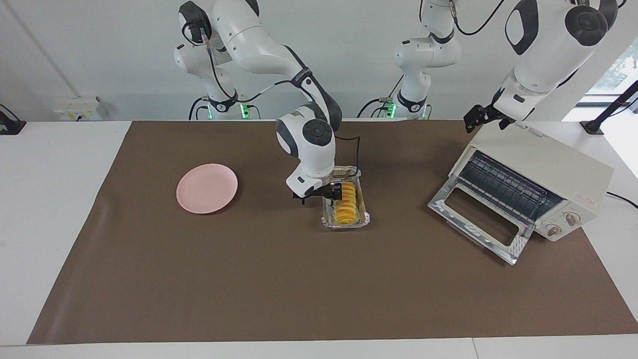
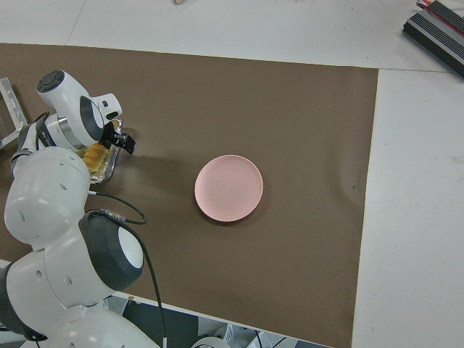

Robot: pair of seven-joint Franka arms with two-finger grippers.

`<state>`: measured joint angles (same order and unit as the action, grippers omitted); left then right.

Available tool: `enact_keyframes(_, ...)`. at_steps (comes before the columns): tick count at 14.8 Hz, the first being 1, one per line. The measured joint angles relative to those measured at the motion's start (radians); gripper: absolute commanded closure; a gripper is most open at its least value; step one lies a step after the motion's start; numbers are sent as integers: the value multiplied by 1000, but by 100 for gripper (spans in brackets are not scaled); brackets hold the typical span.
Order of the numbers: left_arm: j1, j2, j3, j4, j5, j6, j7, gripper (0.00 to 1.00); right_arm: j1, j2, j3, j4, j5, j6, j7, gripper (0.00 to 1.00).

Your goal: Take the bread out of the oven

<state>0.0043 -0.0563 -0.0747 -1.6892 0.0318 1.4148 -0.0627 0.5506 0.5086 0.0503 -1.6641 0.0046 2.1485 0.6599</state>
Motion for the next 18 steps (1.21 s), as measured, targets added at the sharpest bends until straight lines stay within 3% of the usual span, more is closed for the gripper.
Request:
enact_keyframes(11, -24, -5, -6, 1, -1, 4, 4, 0, 19, -12, -1, 5, 0, -3, -1, 100)
enact_keyframes(15, -24, -7, -4, 1, -1, 4, 4, 0, -7, -16, -15, 110, 0, -130, -1, 100)
enact_keyframes(18, -23, -7, -3, 1, -1, 4, 4, 0, -123, -18, -21, 182, 0, -216, -103, 100)
